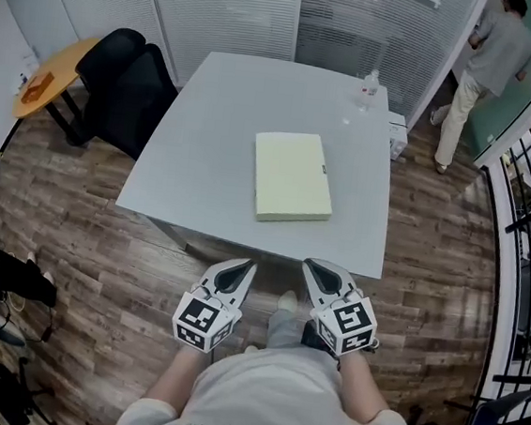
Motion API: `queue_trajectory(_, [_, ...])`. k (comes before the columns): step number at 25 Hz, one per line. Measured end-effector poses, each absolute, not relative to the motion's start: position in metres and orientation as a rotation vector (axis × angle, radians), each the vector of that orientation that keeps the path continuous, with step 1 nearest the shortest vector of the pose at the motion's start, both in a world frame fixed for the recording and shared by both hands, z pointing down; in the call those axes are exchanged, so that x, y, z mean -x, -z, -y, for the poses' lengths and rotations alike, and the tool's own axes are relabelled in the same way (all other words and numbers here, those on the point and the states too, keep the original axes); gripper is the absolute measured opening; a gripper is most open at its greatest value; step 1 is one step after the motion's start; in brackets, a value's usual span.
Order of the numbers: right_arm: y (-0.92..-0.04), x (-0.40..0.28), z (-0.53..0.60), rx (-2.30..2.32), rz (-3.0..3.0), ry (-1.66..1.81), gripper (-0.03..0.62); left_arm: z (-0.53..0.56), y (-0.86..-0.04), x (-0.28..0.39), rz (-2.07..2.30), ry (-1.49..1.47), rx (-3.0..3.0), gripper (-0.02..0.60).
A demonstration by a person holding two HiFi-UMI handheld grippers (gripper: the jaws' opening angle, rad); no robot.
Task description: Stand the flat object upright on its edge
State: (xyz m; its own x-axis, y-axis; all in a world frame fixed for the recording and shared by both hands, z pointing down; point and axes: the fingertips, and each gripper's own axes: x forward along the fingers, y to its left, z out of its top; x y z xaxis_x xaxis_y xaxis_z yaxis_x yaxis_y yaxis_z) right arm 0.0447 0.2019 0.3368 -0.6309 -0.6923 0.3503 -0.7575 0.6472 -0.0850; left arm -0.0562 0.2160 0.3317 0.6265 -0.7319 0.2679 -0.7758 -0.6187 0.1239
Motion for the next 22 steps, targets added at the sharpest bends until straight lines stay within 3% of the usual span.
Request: queue_trajectory(22, [-0.348, -0.084, -0.035, -0.989, 2.621, -0.362, 0.025, -0.062, -0.33, 0.031, 1.415, -0.282, -2.503, 0.012])
